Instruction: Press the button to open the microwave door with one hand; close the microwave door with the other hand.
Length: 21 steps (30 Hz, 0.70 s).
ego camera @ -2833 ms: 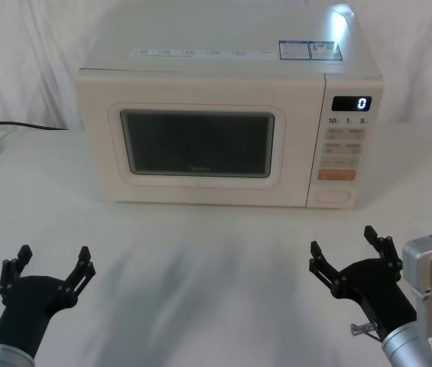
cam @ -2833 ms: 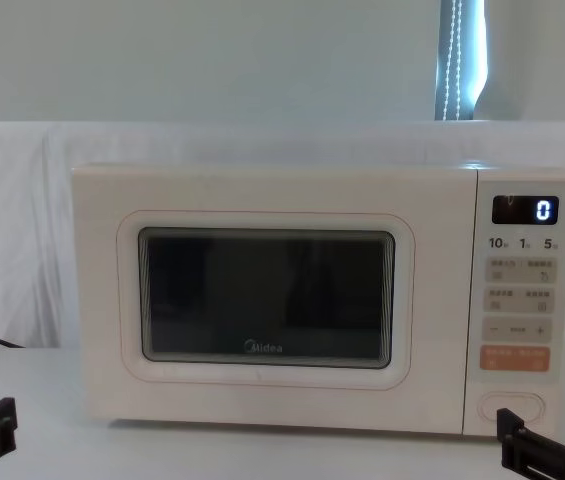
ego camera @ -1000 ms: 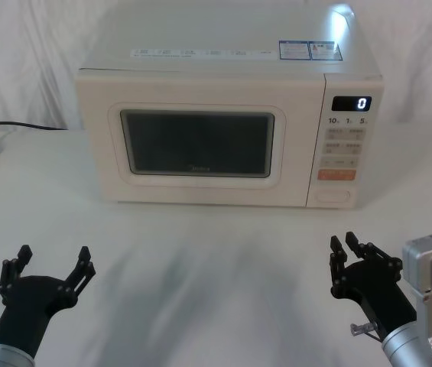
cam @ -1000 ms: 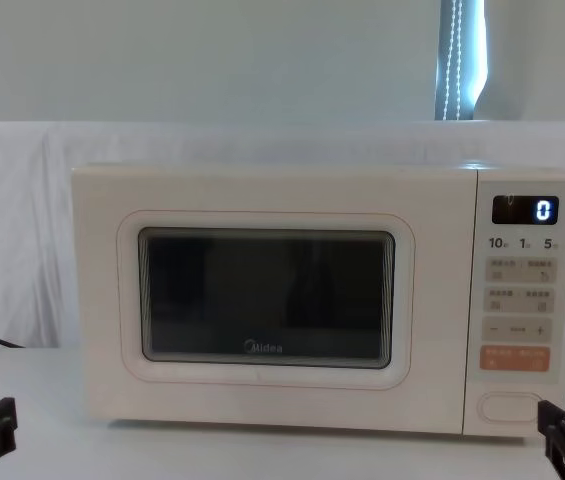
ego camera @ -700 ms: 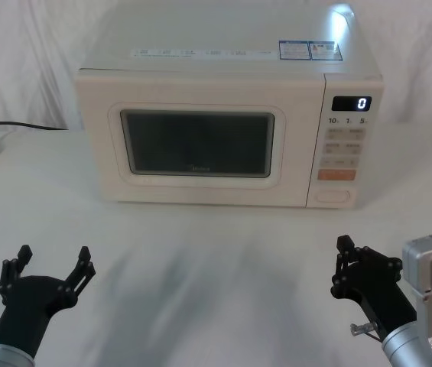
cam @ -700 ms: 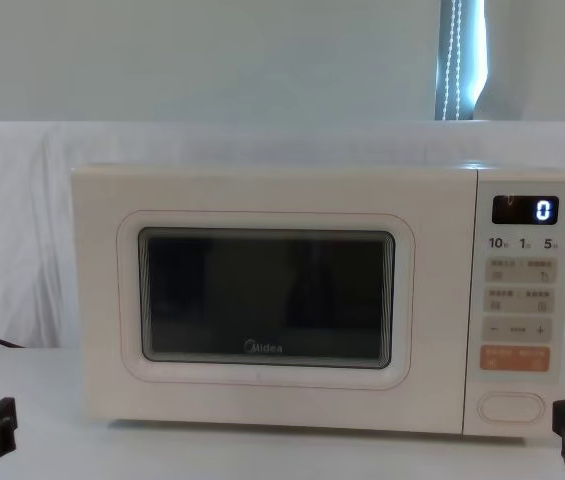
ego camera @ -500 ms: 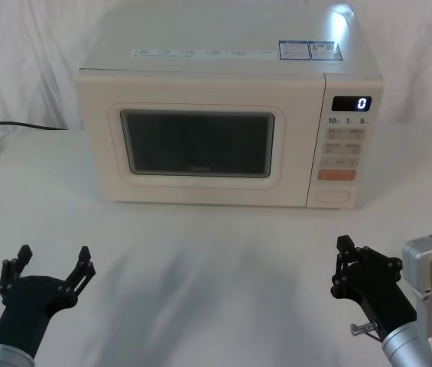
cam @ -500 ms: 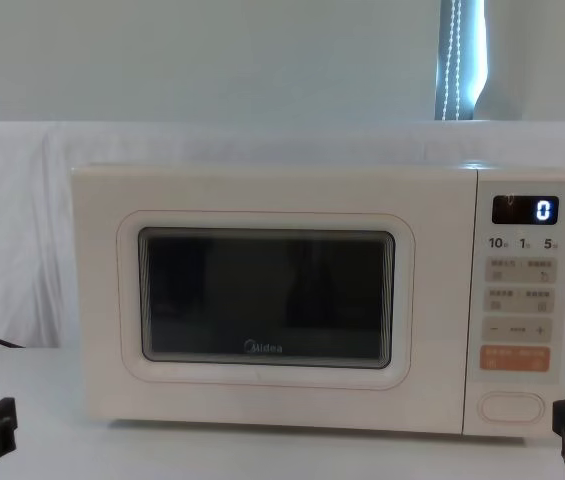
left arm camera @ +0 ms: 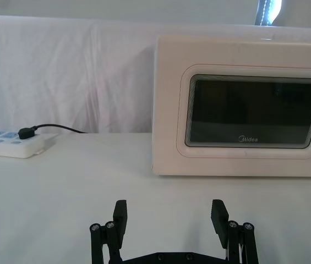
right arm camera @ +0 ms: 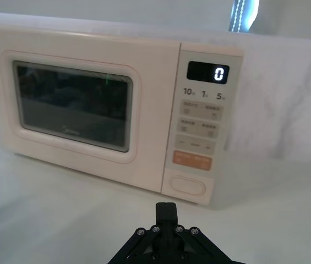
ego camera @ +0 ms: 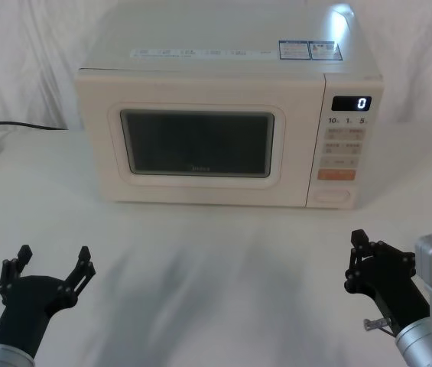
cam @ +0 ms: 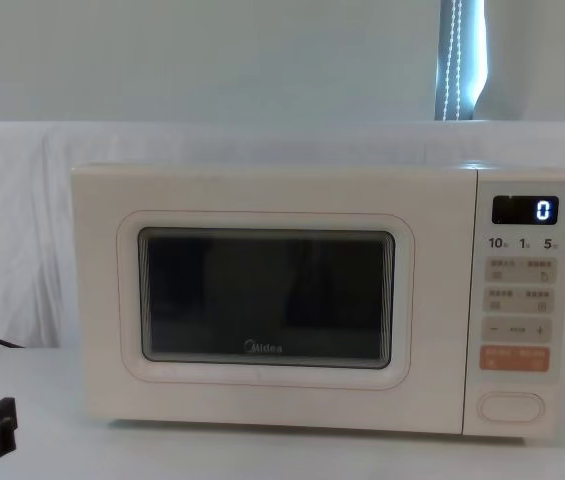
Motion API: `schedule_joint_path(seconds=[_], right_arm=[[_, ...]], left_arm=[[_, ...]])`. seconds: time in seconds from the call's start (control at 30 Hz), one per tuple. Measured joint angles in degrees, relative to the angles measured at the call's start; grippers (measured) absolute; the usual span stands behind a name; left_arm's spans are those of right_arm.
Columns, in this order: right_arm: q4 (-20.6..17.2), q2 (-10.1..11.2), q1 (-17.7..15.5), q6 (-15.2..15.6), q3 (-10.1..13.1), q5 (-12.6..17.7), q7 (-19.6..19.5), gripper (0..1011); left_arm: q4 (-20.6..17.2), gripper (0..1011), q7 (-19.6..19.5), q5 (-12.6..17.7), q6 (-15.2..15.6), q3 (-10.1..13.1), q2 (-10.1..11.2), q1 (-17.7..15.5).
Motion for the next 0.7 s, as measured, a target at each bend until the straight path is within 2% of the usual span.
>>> schedule_joint_path(seconds=[0.33, 0.7], right_arm=[[1.2, -2.6, 1.8, 4.5, 1.7, -1.7, -0.9, 0], [6.7, -5.7, 8.0, 8.4, 2.2, -4.2, -0.6, 0]], left_arm=[[0.0, 1001, 0.0, 0.0, 0.0, 0.0, 0.0, 0.0], [0.0, 1001, 0.0, 0.0, 0.0, 0.0, 0.0, 0.0]])
